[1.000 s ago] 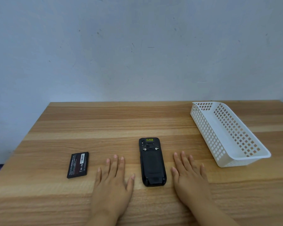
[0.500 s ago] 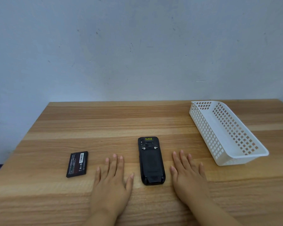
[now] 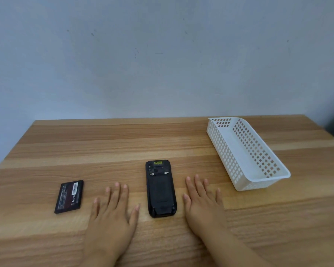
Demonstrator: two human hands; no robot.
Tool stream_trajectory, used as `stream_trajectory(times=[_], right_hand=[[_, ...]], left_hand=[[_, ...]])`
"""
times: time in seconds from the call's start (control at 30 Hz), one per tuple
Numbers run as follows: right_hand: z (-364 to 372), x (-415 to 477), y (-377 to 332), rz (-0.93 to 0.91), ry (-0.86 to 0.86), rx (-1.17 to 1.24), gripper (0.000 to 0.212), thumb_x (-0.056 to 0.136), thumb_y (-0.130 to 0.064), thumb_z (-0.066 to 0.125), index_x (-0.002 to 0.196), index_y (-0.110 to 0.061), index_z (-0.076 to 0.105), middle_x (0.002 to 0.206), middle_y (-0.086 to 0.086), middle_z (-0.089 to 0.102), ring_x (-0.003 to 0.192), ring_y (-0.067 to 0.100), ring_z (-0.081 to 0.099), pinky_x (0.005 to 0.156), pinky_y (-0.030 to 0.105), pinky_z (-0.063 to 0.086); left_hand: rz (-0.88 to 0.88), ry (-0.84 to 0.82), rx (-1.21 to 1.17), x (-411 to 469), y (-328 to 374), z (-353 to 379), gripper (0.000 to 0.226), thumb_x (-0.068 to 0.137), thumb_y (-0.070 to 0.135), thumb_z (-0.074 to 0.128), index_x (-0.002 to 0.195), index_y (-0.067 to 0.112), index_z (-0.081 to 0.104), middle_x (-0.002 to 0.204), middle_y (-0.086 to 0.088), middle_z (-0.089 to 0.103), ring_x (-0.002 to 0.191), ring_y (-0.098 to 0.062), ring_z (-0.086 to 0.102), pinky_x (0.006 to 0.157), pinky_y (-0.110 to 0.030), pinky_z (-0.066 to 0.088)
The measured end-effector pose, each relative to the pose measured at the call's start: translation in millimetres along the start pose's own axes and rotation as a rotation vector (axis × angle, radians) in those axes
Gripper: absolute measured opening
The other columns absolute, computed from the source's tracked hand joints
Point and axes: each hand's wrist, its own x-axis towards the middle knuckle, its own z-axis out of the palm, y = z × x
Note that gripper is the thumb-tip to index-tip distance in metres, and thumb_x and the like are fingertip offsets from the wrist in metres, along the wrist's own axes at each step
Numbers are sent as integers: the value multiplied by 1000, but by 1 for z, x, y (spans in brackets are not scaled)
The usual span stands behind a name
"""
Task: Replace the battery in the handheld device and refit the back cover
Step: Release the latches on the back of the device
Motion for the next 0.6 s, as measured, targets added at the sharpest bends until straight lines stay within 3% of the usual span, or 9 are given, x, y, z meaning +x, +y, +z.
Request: stream_trajectory(times=[0.1, 0.23, 0.33, 0.4, 0.5, 0.6], right_hand=[[2, 0, 2, -4, -5, -7, 72, 76, -51, -15, 146, -35, -8, 158, -10, -11, 146, 14, -10, 117, 45, -6], [-1, 0, 1, -5, -43, 5, 55, 95, -45, 6, 146, -34, -9, 158, -9, -12, 145, 15, -12, 118, 45, -7], [-9, 2, 1, -37, -117, -10, 55, 98, -43, 12, 147, -31, -8, 158, -6, -12, 146, 17, -10, 119, 43, -4], [-25, 9, -2, -60, -167, -15, 56, 98, -43, 21, 149, -24, 5, 160, 0, 3, 146, 21, 6, 118, 39, 11], [-55, 30, -15, -147, -150, 82, 45, 97, -36, 38, 138, -19, 35, 141, 4, 45, 124, 23, 47, 99, 37, 41], [-72, 53, -35, -380, -155, 26, 43, 95, -29, 45, 137, -20, 36, 138, 4, 49, 122, 25, 49, 97, 40, 44]], left_hand=[[-4, -10, 1, 0, 1, 0, 79, 73, 62, -6, 142, 26, 3, 152, 5, 2, 138, -13, -1, 113, -40, 0], [-5, -9, -4, 0, 2, -1, 79, 72, 62, -6, 142, 27, 4, 152, 5, 4, 139, -13, 1, 113, -40, 1], [-5, -3, -10, 0, 2, 0, 79, 73, 62, -4, 142, 27, 5, 152, 6, 4, 139, -13, 2, 113, -40, 2], [-10, 4, -18, 1, 1, 1, 78, 74, 63, 0, 142, 27, 9, 152, 5, 8, 138, -14, 5, 113, -41, 5], [-5, 15, -12, 1, 0, 2, 76, 76, 62, 4, 142, 27, 16, 151, 4, 15, 138, -15, 11, 112, -42, 8], [-1, 15, -3, 1, 0, 4, 75, 76, 62, 5, 142, 28, 16, 151, 5, 15, 138, -15, 11, 111, -41, 8]])
